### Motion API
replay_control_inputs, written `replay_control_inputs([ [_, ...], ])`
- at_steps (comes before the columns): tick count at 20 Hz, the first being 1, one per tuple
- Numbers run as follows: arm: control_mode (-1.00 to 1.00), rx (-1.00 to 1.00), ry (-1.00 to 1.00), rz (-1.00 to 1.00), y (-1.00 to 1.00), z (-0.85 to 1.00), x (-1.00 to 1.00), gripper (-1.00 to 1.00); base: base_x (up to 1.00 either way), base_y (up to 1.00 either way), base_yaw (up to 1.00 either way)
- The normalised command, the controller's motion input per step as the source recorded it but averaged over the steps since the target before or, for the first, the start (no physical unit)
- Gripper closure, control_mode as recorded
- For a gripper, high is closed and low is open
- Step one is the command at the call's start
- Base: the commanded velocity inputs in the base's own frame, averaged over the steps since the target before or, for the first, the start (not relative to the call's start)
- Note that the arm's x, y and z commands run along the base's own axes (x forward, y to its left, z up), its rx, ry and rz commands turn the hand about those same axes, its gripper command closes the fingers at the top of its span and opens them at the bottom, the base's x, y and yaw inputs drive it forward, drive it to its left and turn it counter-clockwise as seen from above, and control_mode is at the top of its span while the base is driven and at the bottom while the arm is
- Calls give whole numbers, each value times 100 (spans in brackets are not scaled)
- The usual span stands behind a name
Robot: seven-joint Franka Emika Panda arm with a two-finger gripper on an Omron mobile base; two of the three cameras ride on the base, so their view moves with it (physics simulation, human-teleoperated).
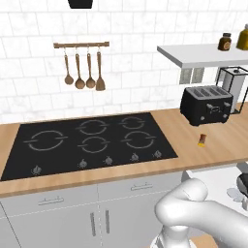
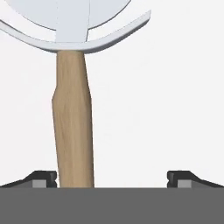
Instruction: Pick the pizza cutter from the drawer and place it on the counter.
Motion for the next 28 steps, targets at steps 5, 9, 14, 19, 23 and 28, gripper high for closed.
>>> replay_control_inputs([
  [5, -100, 0, 7, 0, 1, -16, -6, -100, 0, 0, 0],
  [9, -100, 1, 0, 0, 3, -23, -5, -100, 0, 0, 0],
  [14, -100, 3, 0, 0, 0, -29, -4, 100, 0, 0, 0],
  [19, -100, 0, 0, 0, 0, -3, 0, 100, 0, 0, 0],
  [23, -100, 0, 0, 0, 0, 0, -2, 100, 0, 0, 0],
  [28, -100, 0, -2, 0, 0, 44, -45, 100, 0, 0, 0],
])
